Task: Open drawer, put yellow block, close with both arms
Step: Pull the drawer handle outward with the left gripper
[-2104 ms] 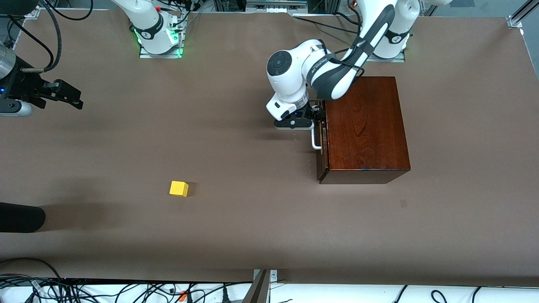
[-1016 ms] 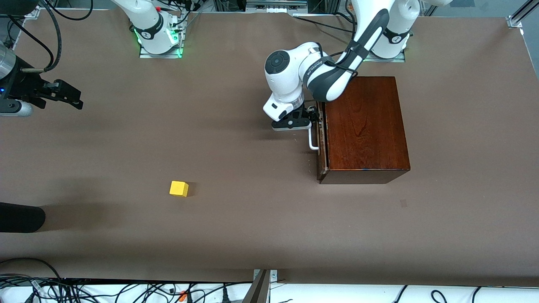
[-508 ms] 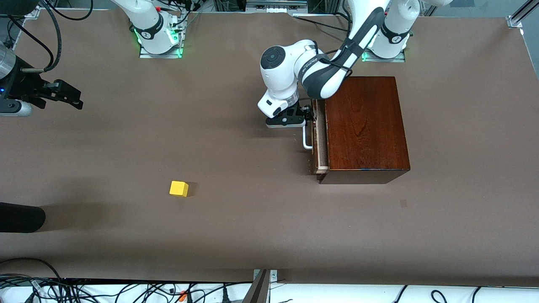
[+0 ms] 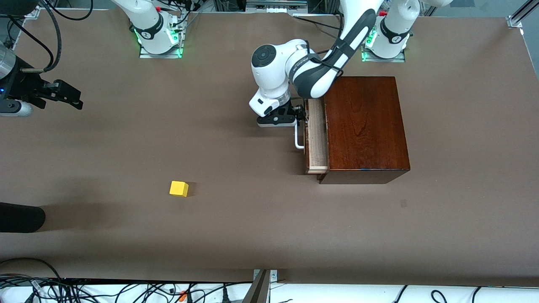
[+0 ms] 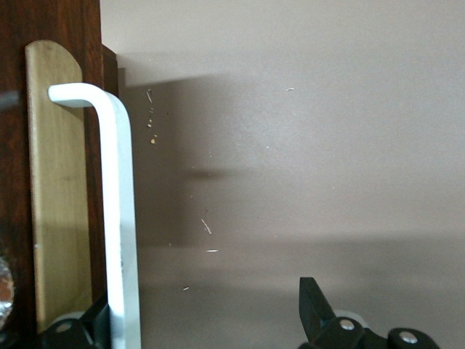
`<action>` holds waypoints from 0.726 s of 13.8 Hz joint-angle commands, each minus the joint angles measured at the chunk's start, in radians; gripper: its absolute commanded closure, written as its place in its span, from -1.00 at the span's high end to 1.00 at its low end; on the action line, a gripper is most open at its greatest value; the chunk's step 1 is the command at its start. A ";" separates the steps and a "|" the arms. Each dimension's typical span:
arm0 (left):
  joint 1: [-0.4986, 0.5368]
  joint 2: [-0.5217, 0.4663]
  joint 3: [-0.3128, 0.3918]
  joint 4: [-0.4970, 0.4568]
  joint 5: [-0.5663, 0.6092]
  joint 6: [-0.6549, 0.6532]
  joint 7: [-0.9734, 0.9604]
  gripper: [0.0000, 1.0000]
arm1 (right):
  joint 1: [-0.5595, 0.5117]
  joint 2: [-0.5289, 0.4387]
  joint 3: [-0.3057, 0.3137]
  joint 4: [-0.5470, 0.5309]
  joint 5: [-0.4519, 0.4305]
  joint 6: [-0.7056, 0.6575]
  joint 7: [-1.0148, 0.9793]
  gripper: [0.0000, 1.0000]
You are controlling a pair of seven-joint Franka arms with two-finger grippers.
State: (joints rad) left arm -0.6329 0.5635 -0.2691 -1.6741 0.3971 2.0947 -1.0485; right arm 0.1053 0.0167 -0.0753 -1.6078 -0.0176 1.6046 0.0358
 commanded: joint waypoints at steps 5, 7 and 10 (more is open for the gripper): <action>-0.059 0.108 -0.013 0.135 -0.030 0.096 -0.019 1.00 | -0.001 -0.006 0.000 -0.001 0.001 0.006 0.009 1.00; -0.057 0.107 -0.013 0.137 -0.030 0.096 -0.018 1.00 | -0.001 -0.006 -0.001 -0.001 0.001 0.008 0.009 1.00; -0.057 0.105 -0.013 0.158 -0.032 0.087 -0.008 1.00 | -0.001 -0.001 -0.001 0.017 0.002 0.014 0.009 1.00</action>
State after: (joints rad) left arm -0.6631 0.5993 -0.2651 -1.6077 0.3936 2.0809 -1.0678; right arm 0.1052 0.0167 -0.0757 -1.6068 -0.0176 1.6138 0.0359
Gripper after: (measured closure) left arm 0.000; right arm 0.000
